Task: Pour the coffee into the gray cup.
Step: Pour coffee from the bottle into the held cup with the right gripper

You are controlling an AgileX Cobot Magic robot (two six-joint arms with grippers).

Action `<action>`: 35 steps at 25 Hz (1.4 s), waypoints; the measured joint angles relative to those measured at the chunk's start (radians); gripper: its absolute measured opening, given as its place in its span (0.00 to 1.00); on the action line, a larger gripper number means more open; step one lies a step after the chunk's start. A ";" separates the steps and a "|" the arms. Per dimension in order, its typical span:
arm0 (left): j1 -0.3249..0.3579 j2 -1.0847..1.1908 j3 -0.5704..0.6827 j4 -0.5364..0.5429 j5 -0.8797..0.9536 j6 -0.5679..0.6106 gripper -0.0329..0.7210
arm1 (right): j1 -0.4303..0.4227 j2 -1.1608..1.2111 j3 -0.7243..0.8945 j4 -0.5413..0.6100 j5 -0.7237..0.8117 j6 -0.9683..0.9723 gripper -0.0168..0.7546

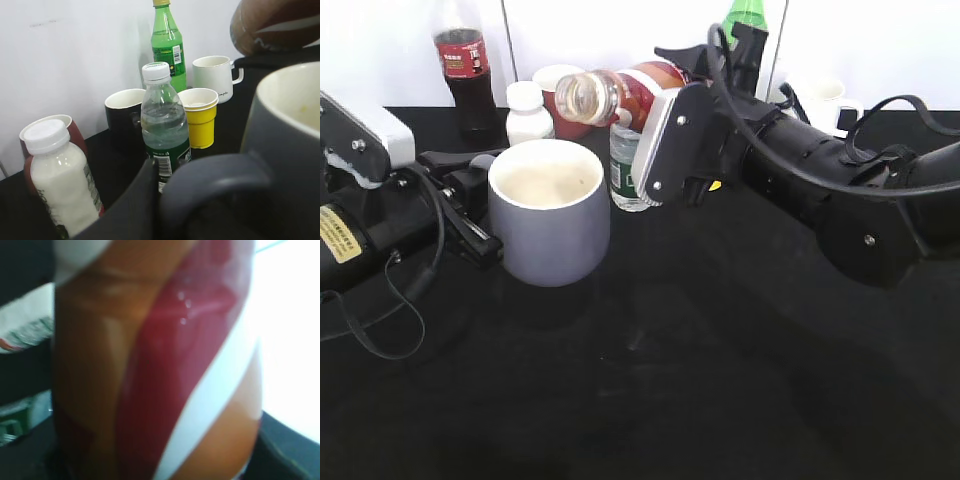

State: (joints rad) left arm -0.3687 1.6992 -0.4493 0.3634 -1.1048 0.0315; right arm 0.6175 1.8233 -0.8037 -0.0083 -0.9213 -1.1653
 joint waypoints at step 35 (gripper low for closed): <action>0.000 0.000 0.000 0.036 0.017 0.002 0.12 | 0.000 -0.001 0.000 -0.004 -0.083 -0.310 0.68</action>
State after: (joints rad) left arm -0.3687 1.6992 -0.4493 0.3998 -1.0879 0.0332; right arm 0.6175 1.8225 -0.8037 -0.0122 -1.0046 -1.4748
